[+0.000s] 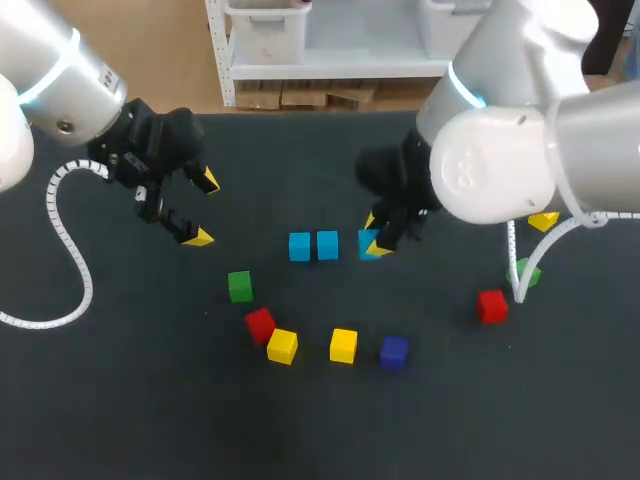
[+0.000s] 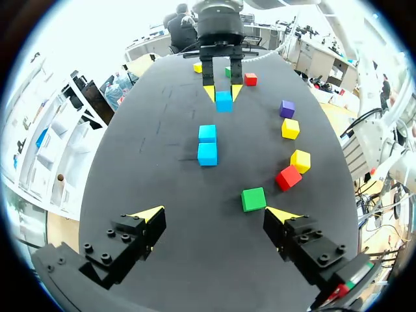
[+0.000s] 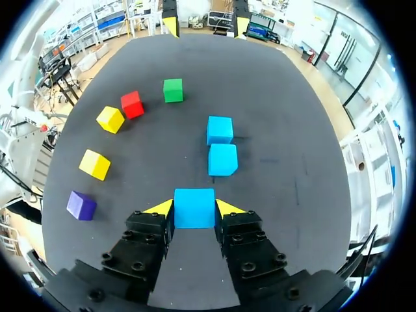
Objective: Place the blue cubes, place green cubes on the blue cubes, place the yellow cubes on the green cubes, then place the red cubes on the yellow cubes, and place purple cube on the red cubes.
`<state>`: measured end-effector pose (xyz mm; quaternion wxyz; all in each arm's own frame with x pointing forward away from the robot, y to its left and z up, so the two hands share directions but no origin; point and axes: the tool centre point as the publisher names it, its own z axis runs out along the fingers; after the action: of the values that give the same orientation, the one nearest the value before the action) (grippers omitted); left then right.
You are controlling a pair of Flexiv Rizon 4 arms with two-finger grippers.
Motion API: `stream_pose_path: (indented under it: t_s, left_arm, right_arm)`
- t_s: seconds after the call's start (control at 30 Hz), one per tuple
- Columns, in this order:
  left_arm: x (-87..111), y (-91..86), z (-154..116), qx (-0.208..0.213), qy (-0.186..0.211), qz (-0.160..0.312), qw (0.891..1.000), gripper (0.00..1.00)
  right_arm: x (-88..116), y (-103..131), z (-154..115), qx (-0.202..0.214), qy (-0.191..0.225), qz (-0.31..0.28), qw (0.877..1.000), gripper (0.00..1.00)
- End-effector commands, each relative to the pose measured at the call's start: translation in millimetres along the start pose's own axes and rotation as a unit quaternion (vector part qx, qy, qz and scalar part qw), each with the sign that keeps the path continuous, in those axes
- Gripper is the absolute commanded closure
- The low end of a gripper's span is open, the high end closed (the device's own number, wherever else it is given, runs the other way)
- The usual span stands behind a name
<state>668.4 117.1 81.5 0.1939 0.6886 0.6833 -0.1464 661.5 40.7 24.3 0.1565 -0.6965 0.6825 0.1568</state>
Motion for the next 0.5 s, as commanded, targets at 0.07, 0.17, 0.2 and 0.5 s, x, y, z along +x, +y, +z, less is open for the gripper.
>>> stream_pose_path:
  t_s: [0.07, 0.17, 0.2, 0.5]
  left_arm:
    - [1.5, -0.8, -0.5, -0.001, -0.002, 0.002, 1.000, 0.00]
    - [1.5, -0.8, -0.5, -0.001, -0.002, 0.002, 1.000, 0.00]
    - [1.5, -0.8, -0.5, -0.001, -0.002, 0.002, 1.000, 0.00]
    - [1.5, -0.8, -0.5, -0.001, -0.002, 0.002, 1.000, 0.00]
  right_arm:
    - [0.2, -9.7, 12.2, -0.003, 0.000, 0.005, 1.000, 1.00]
    - [0.7, -12.4, 16.7, -0.001, 0.001, 0.009, 1.000, 1.00]
    - [0.9, -13.2, 18.3, -0.001, 0.001, 0.009, 1.000, 1.00]
    - [1.1, -17.8, 27.6, -0.006, -0.001, 0.014, 1.000, 1.00]
